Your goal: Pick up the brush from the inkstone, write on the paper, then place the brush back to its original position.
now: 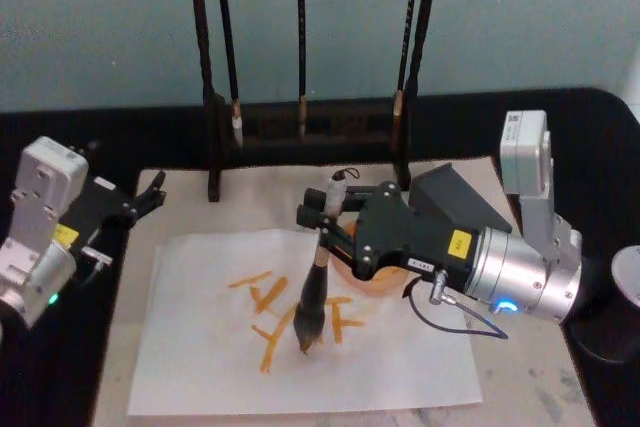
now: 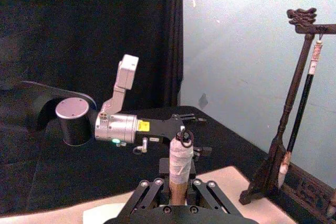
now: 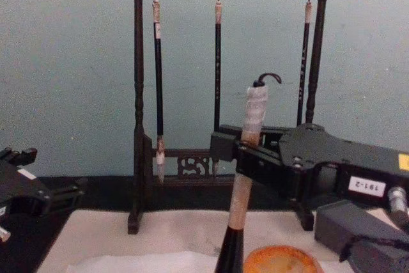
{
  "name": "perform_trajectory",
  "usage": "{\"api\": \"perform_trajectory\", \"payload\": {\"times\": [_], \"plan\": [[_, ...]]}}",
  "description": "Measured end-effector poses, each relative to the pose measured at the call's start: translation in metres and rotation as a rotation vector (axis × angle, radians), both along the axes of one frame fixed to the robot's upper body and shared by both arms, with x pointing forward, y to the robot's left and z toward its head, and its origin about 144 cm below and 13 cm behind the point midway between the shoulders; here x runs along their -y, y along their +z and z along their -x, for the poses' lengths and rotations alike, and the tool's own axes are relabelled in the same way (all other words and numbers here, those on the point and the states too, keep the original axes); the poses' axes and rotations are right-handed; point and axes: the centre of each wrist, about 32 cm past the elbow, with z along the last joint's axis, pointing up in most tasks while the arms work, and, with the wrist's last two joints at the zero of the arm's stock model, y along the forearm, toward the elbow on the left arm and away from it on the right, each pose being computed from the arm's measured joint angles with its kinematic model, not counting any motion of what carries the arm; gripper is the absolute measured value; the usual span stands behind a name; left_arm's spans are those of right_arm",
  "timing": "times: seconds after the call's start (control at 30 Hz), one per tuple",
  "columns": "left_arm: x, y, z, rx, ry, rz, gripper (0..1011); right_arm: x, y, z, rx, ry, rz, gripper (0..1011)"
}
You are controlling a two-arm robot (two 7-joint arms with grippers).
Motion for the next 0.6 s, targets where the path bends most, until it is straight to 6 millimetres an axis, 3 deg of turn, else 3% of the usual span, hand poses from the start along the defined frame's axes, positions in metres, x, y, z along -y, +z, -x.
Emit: {"api": "perform_trajectory", "payload": {"times": [0.6], "plan": [[0.0000, 0.0000, 0.0000, 0.000, 0.000, 0.000, 1010, 0.0096, -0.0004, 0.0036, 0.015, -0.021, 0.016, 156]]}}
